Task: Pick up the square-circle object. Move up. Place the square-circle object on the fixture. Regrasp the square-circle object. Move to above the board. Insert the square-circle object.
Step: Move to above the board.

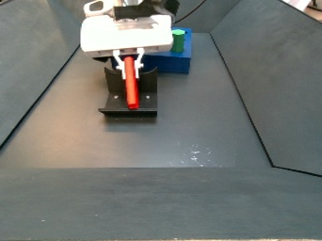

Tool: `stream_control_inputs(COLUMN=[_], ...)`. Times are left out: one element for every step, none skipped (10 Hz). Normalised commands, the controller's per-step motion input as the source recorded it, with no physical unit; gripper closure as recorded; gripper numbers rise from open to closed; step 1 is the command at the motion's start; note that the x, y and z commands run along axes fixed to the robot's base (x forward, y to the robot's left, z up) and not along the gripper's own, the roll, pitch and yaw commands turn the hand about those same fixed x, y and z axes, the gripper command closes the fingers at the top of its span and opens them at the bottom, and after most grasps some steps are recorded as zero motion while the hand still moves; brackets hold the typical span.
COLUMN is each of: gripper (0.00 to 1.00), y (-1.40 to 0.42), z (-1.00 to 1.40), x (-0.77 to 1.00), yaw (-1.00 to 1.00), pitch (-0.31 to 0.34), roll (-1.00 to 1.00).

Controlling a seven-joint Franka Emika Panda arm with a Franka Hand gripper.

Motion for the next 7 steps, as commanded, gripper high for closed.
stream_control_inputs(gripper=[1.0,1.0,1.0,1.0,1.0,1.0,1.0], y=[0.23,0.22,0.2,0.19,0.18,0.17,0.15], z=[1.0,1.0,1.0,1.0,1.0,1.0,1.0], x=[-0.03,-0.03,-0.02,-0.02,-0.02,-0.02,-0.02], yaw=[0.34,0.32,0.29,0.25,0.2,0.17,0.1], pitch=[0.172,0.129,0.042,-0.029,-0.07,-0.092,-0.126], roll=[0.09,0.06,0.03,0.01,0.0,0.0,-0.01])
